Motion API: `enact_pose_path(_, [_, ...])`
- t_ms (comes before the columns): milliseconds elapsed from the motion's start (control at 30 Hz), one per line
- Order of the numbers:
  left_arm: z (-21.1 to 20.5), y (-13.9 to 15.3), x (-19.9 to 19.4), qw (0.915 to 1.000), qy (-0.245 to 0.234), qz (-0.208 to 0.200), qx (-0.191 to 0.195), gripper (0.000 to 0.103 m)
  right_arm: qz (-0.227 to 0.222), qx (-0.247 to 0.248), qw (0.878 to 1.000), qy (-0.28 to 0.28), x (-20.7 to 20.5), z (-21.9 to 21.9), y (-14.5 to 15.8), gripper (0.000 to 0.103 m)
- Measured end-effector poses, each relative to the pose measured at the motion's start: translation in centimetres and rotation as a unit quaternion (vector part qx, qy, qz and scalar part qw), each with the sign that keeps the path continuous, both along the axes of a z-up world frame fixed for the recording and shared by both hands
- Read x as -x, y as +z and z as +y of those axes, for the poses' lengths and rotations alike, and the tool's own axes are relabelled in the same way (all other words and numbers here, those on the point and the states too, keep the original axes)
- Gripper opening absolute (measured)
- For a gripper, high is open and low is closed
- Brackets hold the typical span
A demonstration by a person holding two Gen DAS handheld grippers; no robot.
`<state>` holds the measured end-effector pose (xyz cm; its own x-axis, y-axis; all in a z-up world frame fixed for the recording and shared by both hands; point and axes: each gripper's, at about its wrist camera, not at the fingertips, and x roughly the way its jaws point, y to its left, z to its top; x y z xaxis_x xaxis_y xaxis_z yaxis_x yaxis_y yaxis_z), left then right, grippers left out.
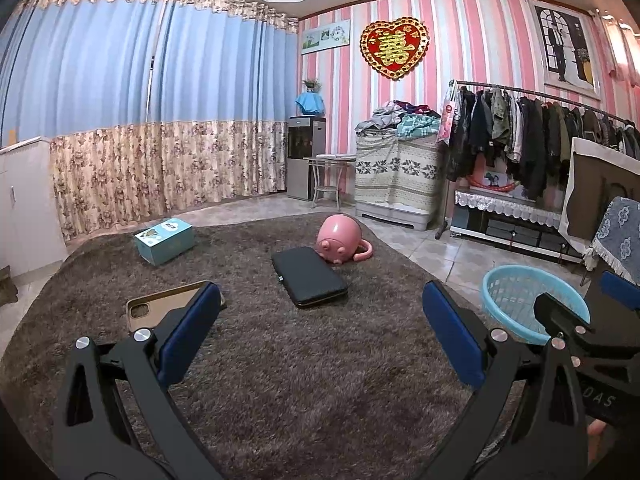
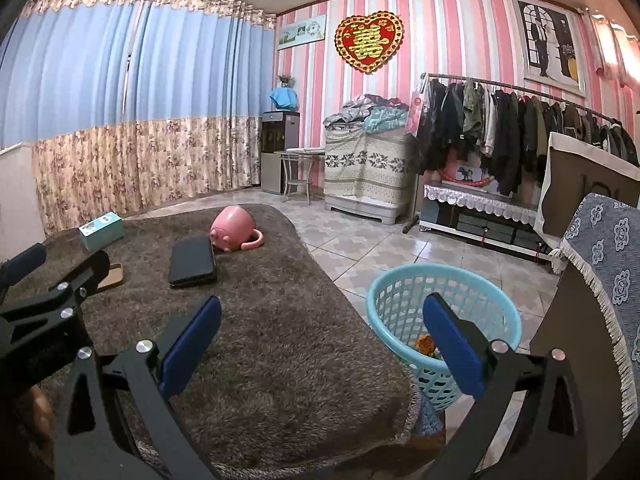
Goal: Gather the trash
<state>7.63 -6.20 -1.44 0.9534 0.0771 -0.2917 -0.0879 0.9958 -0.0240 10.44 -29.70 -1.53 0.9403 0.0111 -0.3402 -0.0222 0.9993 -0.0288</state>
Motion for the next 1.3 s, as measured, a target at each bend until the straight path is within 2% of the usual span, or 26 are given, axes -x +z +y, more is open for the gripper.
enact_pose_path(467, [1.1, -0.2, 0.2, 0.9998, 0.01, 0.005, 0.013, 0.098, -0.001, 0.004, 1.0, 0.004, -0.1, 0.2, 0.1, 0.099])
enact_pose_path(1300, [1.4, -0.2, 0.1, 0.9998, 0.011, 0.003, 0.013, 0.098, -0.005, -0.001, 1.0, 0.005, -0.3, 0.0, 0.2, 0.099])
